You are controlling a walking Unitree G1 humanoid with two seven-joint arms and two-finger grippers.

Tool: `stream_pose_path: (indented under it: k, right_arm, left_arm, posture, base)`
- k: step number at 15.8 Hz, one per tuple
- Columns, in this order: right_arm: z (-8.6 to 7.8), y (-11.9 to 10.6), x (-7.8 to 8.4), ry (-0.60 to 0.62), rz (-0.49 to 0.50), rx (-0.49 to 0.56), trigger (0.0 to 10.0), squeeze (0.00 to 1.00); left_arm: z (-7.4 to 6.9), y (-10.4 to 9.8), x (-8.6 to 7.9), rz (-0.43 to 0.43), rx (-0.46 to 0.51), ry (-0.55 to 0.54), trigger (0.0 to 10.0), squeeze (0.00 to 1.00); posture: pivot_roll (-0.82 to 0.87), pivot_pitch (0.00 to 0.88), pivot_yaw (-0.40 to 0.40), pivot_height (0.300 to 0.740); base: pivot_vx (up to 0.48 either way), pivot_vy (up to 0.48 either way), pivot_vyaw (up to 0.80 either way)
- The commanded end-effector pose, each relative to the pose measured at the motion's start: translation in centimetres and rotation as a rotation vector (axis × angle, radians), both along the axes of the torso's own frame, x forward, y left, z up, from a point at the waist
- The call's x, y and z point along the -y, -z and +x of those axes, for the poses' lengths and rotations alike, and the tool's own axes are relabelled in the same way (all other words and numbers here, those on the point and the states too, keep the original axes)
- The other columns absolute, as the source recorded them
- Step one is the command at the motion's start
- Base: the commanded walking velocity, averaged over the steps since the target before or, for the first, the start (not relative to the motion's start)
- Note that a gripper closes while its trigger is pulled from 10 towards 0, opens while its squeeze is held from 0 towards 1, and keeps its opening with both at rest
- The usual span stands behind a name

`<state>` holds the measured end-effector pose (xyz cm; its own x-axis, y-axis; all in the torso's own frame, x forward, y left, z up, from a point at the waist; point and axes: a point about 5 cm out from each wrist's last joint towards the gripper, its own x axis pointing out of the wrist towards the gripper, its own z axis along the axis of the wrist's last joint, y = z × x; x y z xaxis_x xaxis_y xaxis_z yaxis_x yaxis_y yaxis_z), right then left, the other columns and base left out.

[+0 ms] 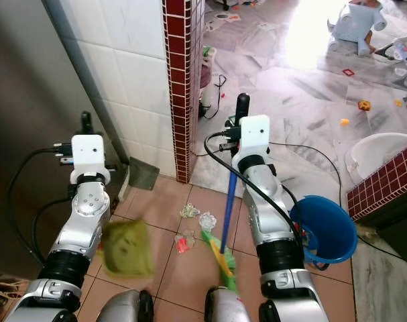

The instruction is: Sweep floor

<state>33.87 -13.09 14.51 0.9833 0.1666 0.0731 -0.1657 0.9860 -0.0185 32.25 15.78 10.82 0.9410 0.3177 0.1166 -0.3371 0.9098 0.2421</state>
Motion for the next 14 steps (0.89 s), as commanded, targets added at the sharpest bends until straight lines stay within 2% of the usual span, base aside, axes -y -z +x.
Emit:
stream_pose_path:
  k: [1, 3, 5, 7, 8, 9, 10, 12, 13, 14]
  right_arm:
    - [0.3, -1.7, 0.0, -0.004, 0.047, 0.050, 10.0, 0.00]
    - [0.6, -1.9, -0.3, -0.007, 0.066, 0.043, 10.0, 0.00]
    - [0.8, -2.0, -0.6, -0.008, 0.068, 0.048, 10.0, 0.00]
    - [1.0, -2.3, -1.0, -0.008, 0.070, 0.053, 10.0, 0.00]
    - [1.0, -2.4, -1.0, -0.008, 0.070, 0.053, 10.0, 0.00]
    - [1.0, -2.4, -1.0, -0.008, 0.070, 0.054, 10.0, 0.00]
    - [1.0, -2.3, -1.1, -0.008, 0.073, 0.051, 10.0, 0.00]
    - [1.0, -2.2, -1.1, -0.007, 0.090, 0.038, 10.0, 0.00]
    - [1.0, -2.1, -1.2, -0.008, 0.097, 0.033, 10.0, 0.00]
    - [1.1, -1.9, -1.3, -0.012, 0.094, 0.028, 10.0, 0.00]
  left_arm:
    - [0.3, -0.6, -0.2, 0.011, 0.041, -0.026, 10.0, 0.00]
    - [0.6, -0.1, 0.1, -0.034, 0.027, -0.011, 10.0, 0.00]
    - [0.8, 0.6, 0.5, -0.114, -0.002, 0.006, 10.0, 0.00]
    - [1.1, 1.4, 1.8, -0.185, -0.039, 0.024, 10.0, 0.00]
    - [1.2, 1.3, 2.1, -0.188, -0.038, 0.034, 10.0, 0.00]
    - [1.3, 1.5, 3.3, -0.194, -0.056, 0.084, 10.0, 0.00]
    - [1.2, 1.8, 3.8, -0.191, -0.069, 0.102, 10.0, 0.00]
    - [1.3, 1.9, 4.0, -0.199, -0.074, 0.117, 10.0, 0.00]
    - [1.3, 2.1, 4.0, -0.227, -0.082, 0.122, 10.0, 0.00]
    - [1.4, 2.7, 4.3, -0.294, -0.120, 0.131, 10.0, 0.00]
  posture:
    - [-0.09, 0.132, -0.019, 0.740]
    - [-0.08, 0.132, -0.022, 0.740]
    - [-0.08, 0.130, -0.021, 0.740]
    - [-0.09, 0.127, -0.022, 0.740]
    - [-0.09, 0.127, -0.022, 0.740]
    - [-0.09, 0.127, -0.021, 0.740]
    - [-0.09, 0.128, -0.019, 0.740]
    - [-0.09, 0.128, -0.017, 0.740]
    - [-0.08, 0.128, -0.015, 0.740]
    - [-0.08, 0.128, -0.016, 0.740]
  base:
    - [0.000, 0.000, 0.00]
    - [0.000, 0.000, 0.00]
    - [0.000, 0.000, 0.00]
    - [0.000, 0.000, 0.00]
    - [0.000, 0.000, 0.00]
    - [0.000, 0.000, 0.00]
    - [0.000, 0.000, 0.00]
    - [0.000, 0.000, 0.00]
    - [0.000, 0.000, 0.00]
    - [0.000, 0.000, 0.00]
